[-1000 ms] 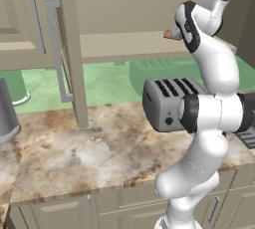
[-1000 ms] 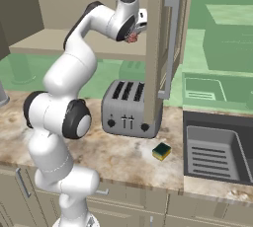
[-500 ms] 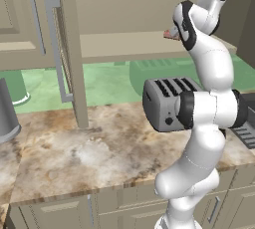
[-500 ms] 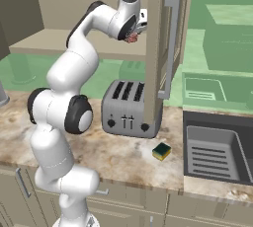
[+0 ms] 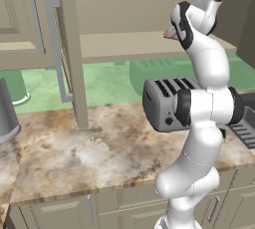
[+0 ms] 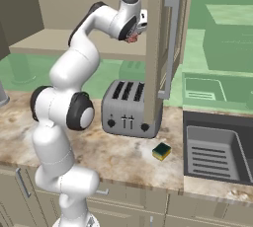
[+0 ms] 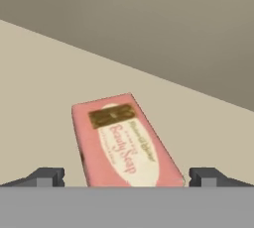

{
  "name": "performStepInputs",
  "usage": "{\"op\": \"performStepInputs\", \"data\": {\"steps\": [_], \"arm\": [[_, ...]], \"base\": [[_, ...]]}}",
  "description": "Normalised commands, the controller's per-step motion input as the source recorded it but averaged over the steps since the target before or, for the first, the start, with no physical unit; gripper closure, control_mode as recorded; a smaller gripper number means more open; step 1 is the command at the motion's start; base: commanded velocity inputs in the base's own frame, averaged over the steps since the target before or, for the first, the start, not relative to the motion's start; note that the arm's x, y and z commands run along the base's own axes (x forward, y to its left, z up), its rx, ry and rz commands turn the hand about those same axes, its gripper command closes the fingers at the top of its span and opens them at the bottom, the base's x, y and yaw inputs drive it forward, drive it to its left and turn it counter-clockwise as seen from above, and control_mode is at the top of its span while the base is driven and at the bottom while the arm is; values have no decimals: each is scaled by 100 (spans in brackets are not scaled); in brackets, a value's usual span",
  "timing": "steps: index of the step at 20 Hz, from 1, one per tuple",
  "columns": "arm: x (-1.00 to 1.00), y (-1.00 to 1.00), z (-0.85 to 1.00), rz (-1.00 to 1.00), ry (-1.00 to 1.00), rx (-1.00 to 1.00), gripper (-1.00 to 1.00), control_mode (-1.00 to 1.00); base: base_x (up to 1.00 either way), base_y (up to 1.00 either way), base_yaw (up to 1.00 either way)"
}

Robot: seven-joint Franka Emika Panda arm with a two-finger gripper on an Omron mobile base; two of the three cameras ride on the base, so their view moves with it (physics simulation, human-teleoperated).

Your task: Locate and retrieve the sponge and bar soap from the cabinet. Place them next to the sink.

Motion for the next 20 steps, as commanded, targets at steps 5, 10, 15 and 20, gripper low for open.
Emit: {"op": "performStepInputs", "data": {"steps": [5, 10, 15, 20], "arm": [[19, 0, 0, 2, 0, 0, -100, -100], [9, -2, 0, 2, 3, 0, -100, -100], [4, 0, -2, 2, 4, 0, -100, -100], [1, 0, -5, 2, 4, 0, -100, -100]], "base": [[0, 0, 0], [0, 0, 0], [0, 0, 0], [0, 0, 0]]}}
